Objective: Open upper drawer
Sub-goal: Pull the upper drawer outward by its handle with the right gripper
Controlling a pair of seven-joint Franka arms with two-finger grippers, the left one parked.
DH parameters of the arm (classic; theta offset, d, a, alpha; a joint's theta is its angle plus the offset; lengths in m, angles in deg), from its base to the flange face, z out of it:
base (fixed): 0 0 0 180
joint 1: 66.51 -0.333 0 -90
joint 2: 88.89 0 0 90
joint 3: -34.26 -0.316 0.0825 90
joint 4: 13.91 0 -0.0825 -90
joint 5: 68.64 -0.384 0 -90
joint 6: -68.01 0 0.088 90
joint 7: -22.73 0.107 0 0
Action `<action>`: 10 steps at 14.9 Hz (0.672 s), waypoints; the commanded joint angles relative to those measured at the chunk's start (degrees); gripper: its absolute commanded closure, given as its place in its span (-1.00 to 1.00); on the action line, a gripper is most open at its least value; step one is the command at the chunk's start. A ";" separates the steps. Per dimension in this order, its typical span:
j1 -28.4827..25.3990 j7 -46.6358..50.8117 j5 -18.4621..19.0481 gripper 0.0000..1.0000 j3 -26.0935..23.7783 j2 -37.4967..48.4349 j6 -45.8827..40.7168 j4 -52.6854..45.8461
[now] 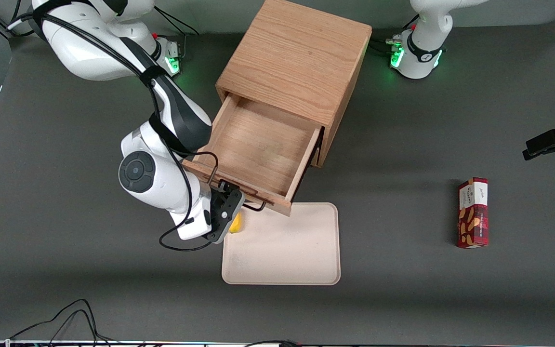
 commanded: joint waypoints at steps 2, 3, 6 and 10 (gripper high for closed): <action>-1.03 -1.45 1.34 -1.00 1.66 -1.82 -1.39 -4.02; -1.03 -1.45 1.34 -1.00 1.67 -2.17 -1.39 -4.38; -1.03 -1.45 1.34 -1.00 1.84 -2.70 -1.48 -5.34; -1.03 -1.45 1.52 -1.00 1.84 -2.97 -1.83 -6.40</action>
